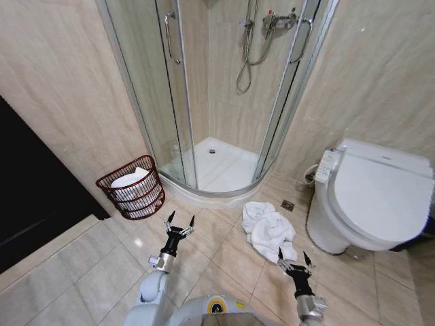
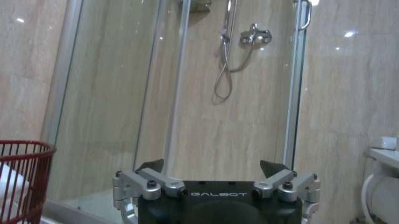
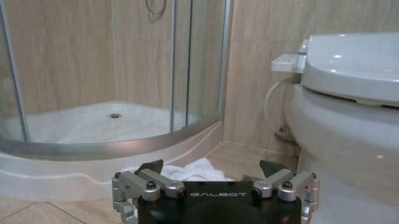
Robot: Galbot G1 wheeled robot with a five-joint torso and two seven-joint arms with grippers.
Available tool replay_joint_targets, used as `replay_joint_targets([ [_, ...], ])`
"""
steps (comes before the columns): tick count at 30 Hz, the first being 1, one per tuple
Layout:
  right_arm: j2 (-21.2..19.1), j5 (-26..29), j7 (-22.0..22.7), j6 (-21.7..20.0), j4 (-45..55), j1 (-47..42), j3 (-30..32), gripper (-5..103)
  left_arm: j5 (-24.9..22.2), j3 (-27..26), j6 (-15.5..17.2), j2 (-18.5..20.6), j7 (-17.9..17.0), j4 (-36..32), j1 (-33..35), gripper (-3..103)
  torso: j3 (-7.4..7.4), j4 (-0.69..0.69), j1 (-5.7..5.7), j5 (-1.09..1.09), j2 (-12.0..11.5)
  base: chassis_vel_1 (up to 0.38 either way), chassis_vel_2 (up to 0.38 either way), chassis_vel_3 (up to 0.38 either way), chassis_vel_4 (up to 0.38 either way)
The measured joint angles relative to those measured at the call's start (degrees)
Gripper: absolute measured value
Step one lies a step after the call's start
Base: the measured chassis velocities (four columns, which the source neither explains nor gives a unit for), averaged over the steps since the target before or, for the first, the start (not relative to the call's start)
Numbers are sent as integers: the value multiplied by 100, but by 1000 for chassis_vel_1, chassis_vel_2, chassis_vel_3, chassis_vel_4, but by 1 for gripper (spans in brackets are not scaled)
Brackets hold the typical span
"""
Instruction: Discard the used towel into the hamper.
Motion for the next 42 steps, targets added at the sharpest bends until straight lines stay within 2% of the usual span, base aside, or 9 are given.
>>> replay_joint_targets([
  [6, 0, -13, -1, 0, -6, -1, -1, 100, -6, -5, -22, -1, 6, 51, -28, 100, -73, 0, -55, 0, -134, 0, 0, 0, 0],
  [12, 0, -15, -5, 5, -26, 1, -7, 100, -15, 1, -149, -28, -11, 139, -94, 100, -108, 0, -55, 0, -198, 0, 0, 0, 0],
  [20, 0, -5, -5, 22, -63, 12, -10, 100, 50, -25, -160, -25, 91, 186, -91, 100, -175, 0, -56, 0, -291, 0, 0, 0, 0],
  [26, 0, 0, -6, 61, -96, 11, -7, 100, 57, -17, -178, -58, 109, 216, -93, 100, -184, 0, -57, 0, -297, 0, 0, 0, 0],
  [29, 0, 2, -7, 104, -110, 8, -9, 100, 62, -13, -293, -94, 102, 270, -135, 100, -183, 0, -57, 0, -294, 0, 0, 0, 0],
  [42, 0, 6, -8, 168, -119, -12, -6, 100, 128, -43, -247, -113, 101, 214, -79, 100, -248, 0, -58, 0, -372, 0, 0, 0, 0],
])
